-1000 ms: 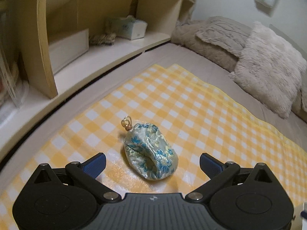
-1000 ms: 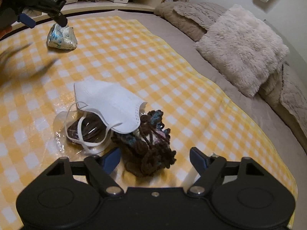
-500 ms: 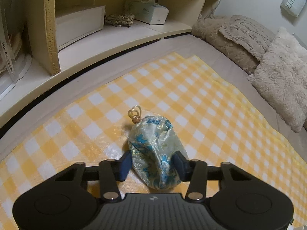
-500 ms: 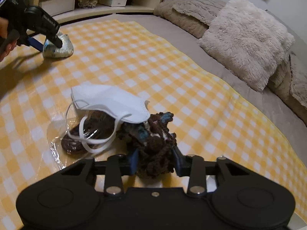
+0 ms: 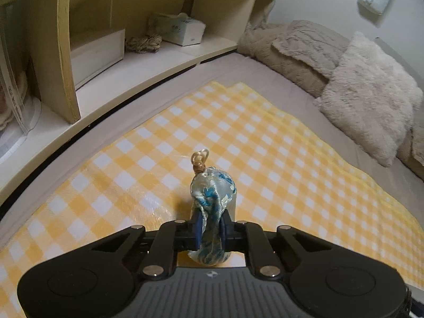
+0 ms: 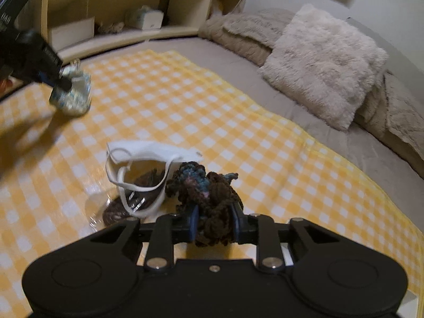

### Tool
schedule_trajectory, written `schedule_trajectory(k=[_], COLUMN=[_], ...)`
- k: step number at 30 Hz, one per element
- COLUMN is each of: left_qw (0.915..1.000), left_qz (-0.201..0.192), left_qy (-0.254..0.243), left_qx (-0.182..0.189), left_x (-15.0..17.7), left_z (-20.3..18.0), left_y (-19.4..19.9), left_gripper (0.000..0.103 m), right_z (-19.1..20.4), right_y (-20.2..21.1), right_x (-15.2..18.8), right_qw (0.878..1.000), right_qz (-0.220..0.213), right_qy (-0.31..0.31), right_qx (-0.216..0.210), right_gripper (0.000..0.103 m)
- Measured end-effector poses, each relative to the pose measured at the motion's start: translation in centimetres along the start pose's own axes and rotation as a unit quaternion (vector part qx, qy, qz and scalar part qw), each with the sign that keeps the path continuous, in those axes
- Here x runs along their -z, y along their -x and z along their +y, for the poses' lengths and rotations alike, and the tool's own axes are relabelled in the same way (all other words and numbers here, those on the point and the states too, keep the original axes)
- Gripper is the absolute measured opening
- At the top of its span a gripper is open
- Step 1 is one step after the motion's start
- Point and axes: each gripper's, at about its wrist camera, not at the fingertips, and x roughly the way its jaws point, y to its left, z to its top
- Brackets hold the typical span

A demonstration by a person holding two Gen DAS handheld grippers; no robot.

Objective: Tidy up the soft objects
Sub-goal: 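Carry the scrunchie and fabric pouch with both tools over the white box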

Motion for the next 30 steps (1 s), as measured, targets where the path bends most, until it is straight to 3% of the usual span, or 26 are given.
schedule_trajectory(k=[14, 30], left_qw=[0.9940, 0.9795], left_qz=[-0.047, -0.098], left_qy=[-0.072, -0.140], left_qx=[0.067, 0.107], left_x=[1.9, 4.5], left_z=[-2.5, -6.3], left_y=[9.2, 16.3], left_gripper=[0.012, 0.012], right_z=[-1.2, -2.3], right_y=[7.8, 13.7], right_x=[-0.4, -0.4], right_qw=[0.996, 0.986], right_qz=[-0.059, -0.124], right_qy=[-0.067, -0.115], right_qx=[0.004, -0.010], right_gripper=[0.026, 0.026])
